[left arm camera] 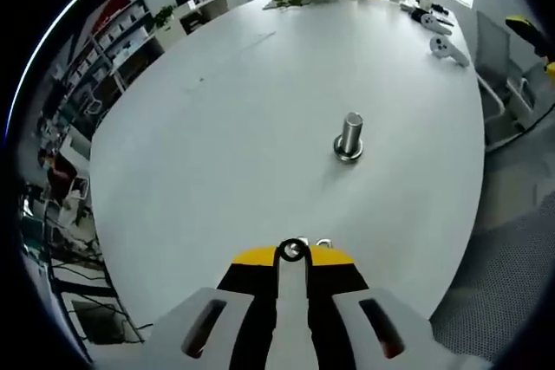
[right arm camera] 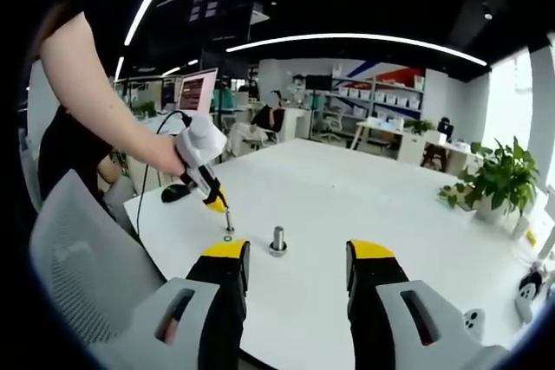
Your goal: Place the washer onto the threaded stud by aligning its center hole with the stud, sliding it down to the base, and recovering from edge contact or off-axis alignment until the washer reaches the visible bottom stop.
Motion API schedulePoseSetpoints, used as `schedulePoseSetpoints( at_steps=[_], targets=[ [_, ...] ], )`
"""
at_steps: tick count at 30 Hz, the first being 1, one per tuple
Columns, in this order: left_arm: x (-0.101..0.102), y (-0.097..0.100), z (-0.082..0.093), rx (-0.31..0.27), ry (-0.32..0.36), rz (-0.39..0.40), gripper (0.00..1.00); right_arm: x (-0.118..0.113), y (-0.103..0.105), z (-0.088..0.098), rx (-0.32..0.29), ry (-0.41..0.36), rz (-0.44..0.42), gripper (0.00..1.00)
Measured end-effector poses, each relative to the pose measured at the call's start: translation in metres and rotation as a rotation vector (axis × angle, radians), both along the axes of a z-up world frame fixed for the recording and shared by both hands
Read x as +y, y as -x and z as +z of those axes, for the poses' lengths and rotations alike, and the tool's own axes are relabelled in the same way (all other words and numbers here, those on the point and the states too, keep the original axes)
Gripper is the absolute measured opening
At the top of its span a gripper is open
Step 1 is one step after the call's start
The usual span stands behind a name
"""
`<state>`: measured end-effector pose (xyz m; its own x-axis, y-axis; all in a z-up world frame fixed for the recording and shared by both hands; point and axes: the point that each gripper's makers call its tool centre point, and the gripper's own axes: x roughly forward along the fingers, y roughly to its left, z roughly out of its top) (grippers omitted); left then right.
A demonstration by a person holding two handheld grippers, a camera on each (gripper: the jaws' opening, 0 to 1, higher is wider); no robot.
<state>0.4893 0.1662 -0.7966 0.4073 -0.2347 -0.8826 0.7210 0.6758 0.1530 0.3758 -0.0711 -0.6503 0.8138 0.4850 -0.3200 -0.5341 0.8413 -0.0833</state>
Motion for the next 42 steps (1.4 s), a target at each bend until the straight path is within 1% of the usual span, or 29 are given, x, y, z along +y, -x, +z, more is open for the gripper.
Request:
schedulePoseSetpoints(
  at_steps=[4, 10, 14, 17, 22, 27, 42],
  targets=[
    [-0.003, 0.002, 0.003, 0.007, -0.007, -0.001, 0.09, -0.001, 0.000, -0.001, 0.007, -0.002, -0.003, 0.47],
    [-0.006, 0.006, 0.002, 0.031, -0.027, -0.013, 0.09, 0.000, 0.000, 0.001, 0.003, -0.022, -0.005, 0.48],
    [-0.009, 0.008, 0.002, 0.042, -0.030, -0.021, 0.09, 0.003, 0.001, 0.000, 0.006, -0.007, 0.009, 0.48],
    [-0.009, 0.009, 0.000, 0.047, -0.047, -0.040, 0.09, 0.002, 0.001, -0.001, 0.009, -0.003, 0.005, 0.48],
    [-0.010, 0.009, -0.001, 0.057, -0.055, -0.040, 0.09, 0.001, 0.000, -0.001, 0.007, -0.002, 0.003, 0.48],
    [-0.009, 0.008, -0.001, 0.054, -0.082, -0.072, 0.09, 0.001, 0.000, -0.002, 0.010, 0.002, 0.003, 0.47],
    [-0.006, 0.007, -0.004, 0.085, -0.076, -0.054, 0.09, -0.001, 0.000, -0.003, 0.009, 0.015, -0.002, 0.47]
  ],
)
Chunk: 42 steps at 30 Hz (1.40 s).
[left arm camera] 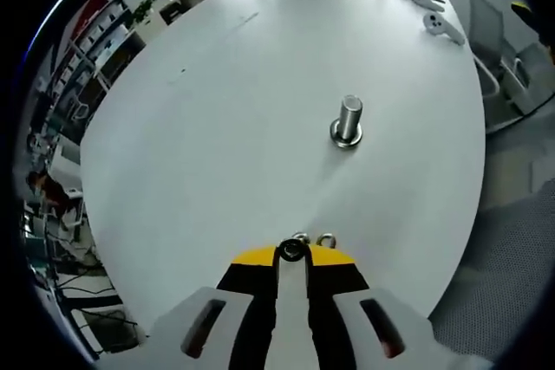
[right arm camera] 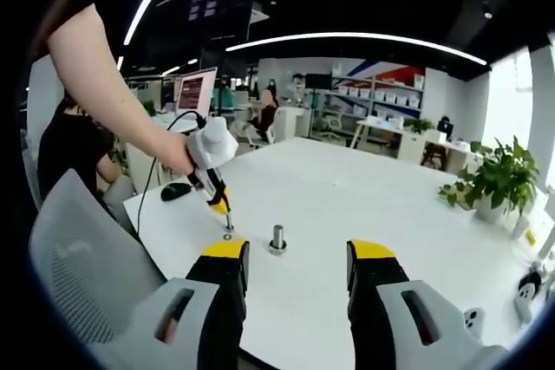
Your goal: Place the washer onto the threaded stud by aligning its center hole with the stud, sliding it down to the base, and recovering from edge contact or off-axis alignment until the washer reaches the visible bottom stop.
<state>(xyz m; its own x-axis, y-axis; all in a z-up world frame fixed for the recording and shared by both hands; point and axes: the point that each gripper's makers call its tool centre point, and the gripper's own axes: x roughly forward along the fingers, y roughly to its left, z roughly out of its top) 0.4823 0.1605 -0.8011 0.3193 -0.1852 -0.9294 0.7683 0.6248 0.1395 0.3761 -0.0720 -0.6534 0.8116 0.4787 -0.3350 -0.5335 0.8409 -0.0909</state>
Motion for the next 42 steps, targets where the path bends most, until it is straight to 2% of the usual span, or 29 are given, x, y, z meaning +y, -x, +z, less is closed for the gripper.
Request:
schedulePoseSetpoints(
  at_steps=[23, 32, 42],
  targets=[
    [0.004, -0.001, -0.002, -0.012, 0.016, 0.029, 0.12, -0.001, 0.000, -0.002, 0.003, 0.012, -0.003, 0.47],
    [0.010, 0.005, -0.007, 0.000, 0.035, 0.080, 0.12, -0.001, 0.000, -0.003, 0.007, 0.019, 0.000, 0.46],
    [0.015, 0.013, -0.019, 0.026, 0.084, 0.212, 0.14, -0.001, 0.000, -0.004, 0.009, 0.021, -0.001, 0.46]
  ],
)
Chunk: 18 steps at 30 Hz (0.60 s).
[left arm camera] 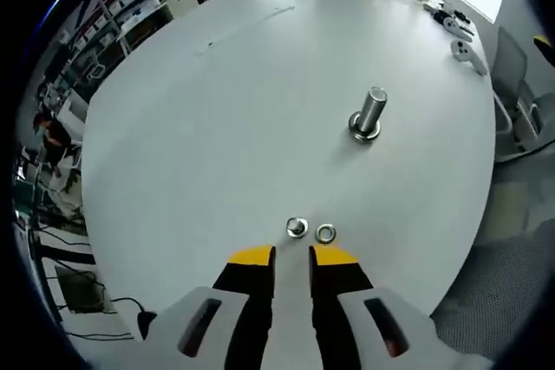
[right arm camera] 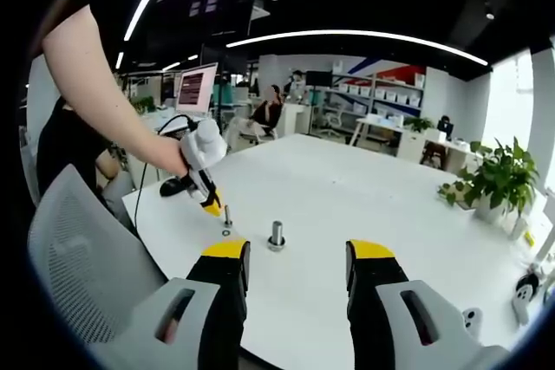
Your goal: Place the washer onto the threaded stud by aligning its center hole with the stud, sliding it down to the base, and recovering from edge contact or off-axis alignment until the washer reaches the visible bottom stop.
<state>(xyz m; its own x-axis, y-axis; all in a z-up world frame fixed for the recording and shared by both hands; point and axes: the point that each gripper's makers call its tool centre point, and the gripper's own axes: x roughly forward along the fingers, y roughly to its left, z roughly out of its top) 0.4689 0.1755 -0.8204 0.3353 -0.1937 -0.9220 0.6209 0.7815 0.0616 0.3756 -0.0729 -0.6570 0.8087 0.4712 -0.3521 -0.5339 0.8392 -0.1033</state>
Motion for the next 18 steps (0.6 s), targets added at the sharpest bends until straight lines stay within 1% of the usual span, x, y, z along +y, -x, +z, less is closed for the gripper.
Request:
schedulePoseSetpoints(
  at_steps=[3, 6, 11, 13, 18],
  targets=[
    [0.000, 0.001, -0.005, -0.004, 0.011, 0.035, 0.15, 0.000, 0.000, 0.000, 0.000, -0.001, -0.001, 0.46],
    [-0.003, 0.003, -0.011, 0.008, 0.035, 0.070, 0.17, 0.000, 0.000, 0.000, 0.001, 0.001, -0.002, 0.46],
    [-0.008, 0.006, -0.020, 0.023, 0.038, 0.085, 0.17, 0.000, 0.000, -0.001, 0.005, 0.003, 0.002, 0.46],
    [-0.008, 0.004, -0.022, 0.015, 0.023, 0.085, 0.18, 0.000, 0.000, -0.002, 0.006, 0.003, 0.003, 0.46],
    [-0.009, -0.002, -0.025, 0.002, 0.036, 0.119, 0.20, -0.001, 0.000, -0.002, 0.009, 0.004, -0.001, 0.46]
  ],
)
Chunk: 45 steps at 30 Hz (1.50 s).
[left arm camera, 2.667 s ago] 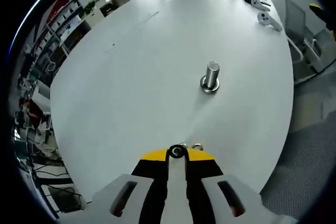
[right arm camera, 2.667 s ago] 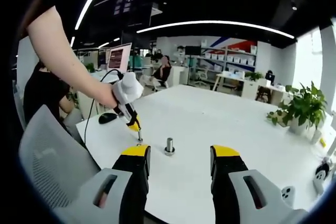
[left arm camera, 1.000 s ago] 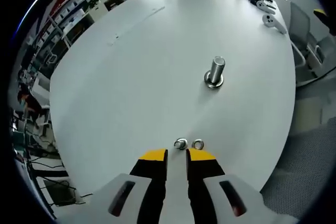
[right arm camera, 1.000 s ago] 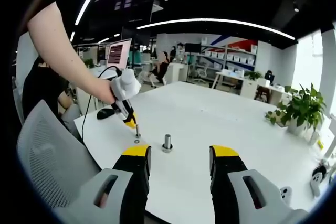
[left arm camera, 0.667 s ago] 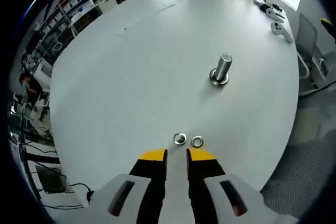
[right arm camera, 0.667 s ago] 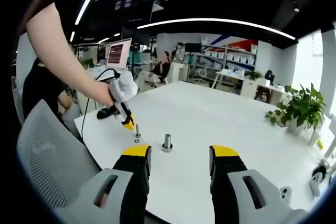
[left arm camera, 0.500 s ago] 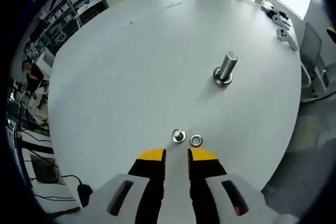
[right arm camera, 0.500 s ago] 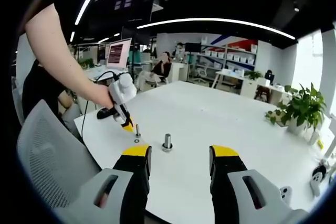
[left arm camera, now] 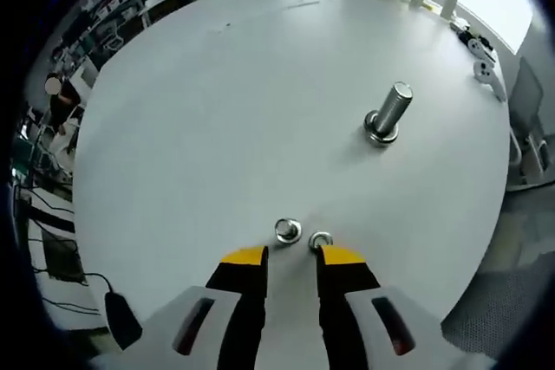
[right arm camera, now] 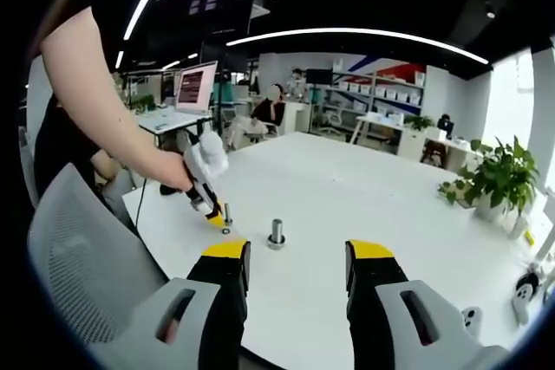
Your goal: Place the washer onto the threaded stud by aligning its center hole with the stud, sliding it down to the base, and recovering from edge contact or off-axis alignment until the washer reaches the visible bottom stop.
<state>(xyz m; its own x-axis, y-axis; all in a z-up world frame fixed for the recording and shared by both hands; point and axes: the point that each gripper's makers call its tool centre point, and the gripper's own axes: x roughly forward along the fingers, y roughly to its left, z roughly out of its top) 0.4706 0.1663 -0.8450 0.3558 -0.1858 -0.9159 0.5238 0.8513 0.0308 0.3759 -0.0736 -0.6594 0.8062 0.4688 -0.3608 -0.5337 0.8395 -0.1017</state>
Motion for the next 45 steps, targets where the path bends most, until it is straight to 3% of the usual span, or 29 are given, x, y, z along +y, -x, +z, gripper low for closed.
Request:
schedulePoseSetpoints(
  at_steps=[18, 32, 45],
  targets=[
    [0.003, 0.001, -0.011, 0.020, -0.038, -0.012, 0.20, -0.001, -0.001, 0.000, 0.003, -0.002, -0.005, 0.46],
    [0.016, 0.018, -0.011, 0.063, -0.076, -0.049, 0.18, -0.001, 0.000, 0.000, 0.002, -0.001, -0.001, 0.46],
    [0.007, 0.029, -0.011, 0.081, -0.034, -0.062, 0.23, 0.001, 0.000, 0.000, 0.003, 0.000, 0.007, 0.45]
  ],
)
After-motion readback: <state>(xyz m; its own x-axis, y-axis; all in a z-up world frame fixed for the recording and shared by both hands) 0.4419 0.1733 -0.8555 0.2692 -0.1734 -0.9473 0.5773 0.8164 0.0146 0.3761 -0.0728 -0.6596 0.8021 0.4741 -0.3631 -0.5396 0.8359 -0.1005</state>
